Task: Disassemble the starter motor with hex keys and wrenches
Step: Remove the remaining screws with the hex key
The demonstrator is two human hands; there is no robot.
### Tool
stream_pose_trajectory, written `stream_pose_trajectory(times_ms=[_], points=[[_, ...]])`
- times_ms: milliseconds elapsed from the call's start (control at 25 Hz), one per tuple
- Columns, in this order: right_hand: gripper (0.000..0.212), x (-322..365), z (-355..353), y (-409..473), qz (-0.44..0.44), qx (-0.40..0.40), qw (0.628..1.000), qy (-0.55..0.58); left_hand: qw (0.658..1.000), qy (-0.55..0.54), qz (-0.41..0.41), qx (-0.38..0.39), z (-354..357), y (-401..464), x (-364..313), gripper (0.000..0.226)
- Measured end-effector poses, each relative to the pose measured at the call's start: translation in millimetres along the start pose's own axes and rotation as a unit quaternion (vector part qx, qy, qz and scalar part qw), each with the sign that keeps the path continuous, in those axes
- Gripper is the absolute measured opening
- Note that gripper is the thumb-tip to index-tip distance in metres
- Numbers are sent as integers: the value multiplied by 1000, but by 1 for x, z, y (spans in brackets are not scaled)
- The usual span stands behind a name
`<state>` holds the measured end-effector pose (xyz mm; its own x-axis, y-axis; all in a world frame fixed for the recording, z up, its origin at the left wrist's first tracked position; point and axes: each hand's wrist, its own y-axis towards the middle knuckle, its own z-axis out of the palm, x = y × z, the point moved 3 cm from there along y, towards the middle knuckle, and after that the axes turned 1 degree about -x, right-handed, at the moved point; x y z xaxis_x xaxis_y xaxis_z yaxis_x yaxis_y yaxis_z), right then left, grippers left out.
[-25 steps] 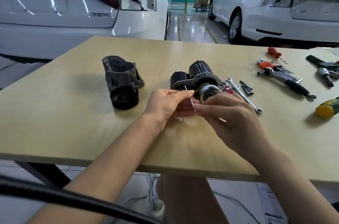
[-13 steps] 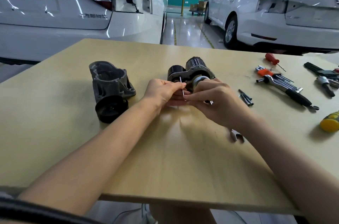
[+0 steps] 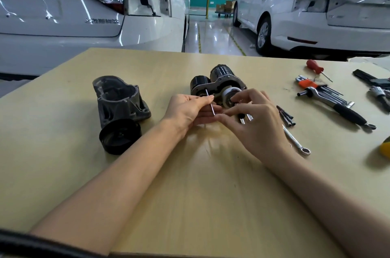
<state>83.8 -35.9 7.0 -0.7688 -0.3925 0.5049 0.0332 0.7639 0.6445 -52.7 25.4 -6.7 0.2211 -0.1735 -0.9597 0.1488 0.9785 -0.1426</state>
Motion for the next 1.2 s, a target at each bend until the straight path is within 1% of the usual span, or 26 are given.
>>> stream_pose_trajectory(times_ms=[160,240,320,440,520,600,680,720,840,880,1080,1200], points=[[10,5,5,2,50,-9,998,42,1000,12,6,-8,-2,1,-2,19],[9,7,6,2,45,-18,998,39,1000,18,7,-9,0,0,-2,20],[7,13,6,-1,-19,-36,999,-23,1000,21,9,-7,2,-1,-2,21],[5,24,4,-2,-144,-59,983,-97,1000,23,11,-3,1,-2,-2,19],[9,26,5,-3,-208,-53,966,-145,1000,20,5,4,-1,-2,-2,16],[13,27,10,-4,-247,-28,949,-194,1000,23,6,10,-3,-3,-2,14],[9,28,12,-5,-236,-17,951,-199,1000,25,4,10,-4,-3,-1,13],[5,27,11,-4,-207,-24,960,-188,1000,24,1,11,-4,-3,-2,11],[28,22,10,-1,-91,-39,980,-172,1000,16,-4,4,-4,-2,-2,9],[32,21,10,-1,-74,-38,982,-169,1000,18,-4,-1,-4,-2,-2,10],[34,21,14,-1,-62,-19,985,-158,1000,29,3,-2,-2,-3,-2,15],[25,21,15,-3,-76,-21,982,-173,999,37,3,-1,-2,-4,-2,15]])
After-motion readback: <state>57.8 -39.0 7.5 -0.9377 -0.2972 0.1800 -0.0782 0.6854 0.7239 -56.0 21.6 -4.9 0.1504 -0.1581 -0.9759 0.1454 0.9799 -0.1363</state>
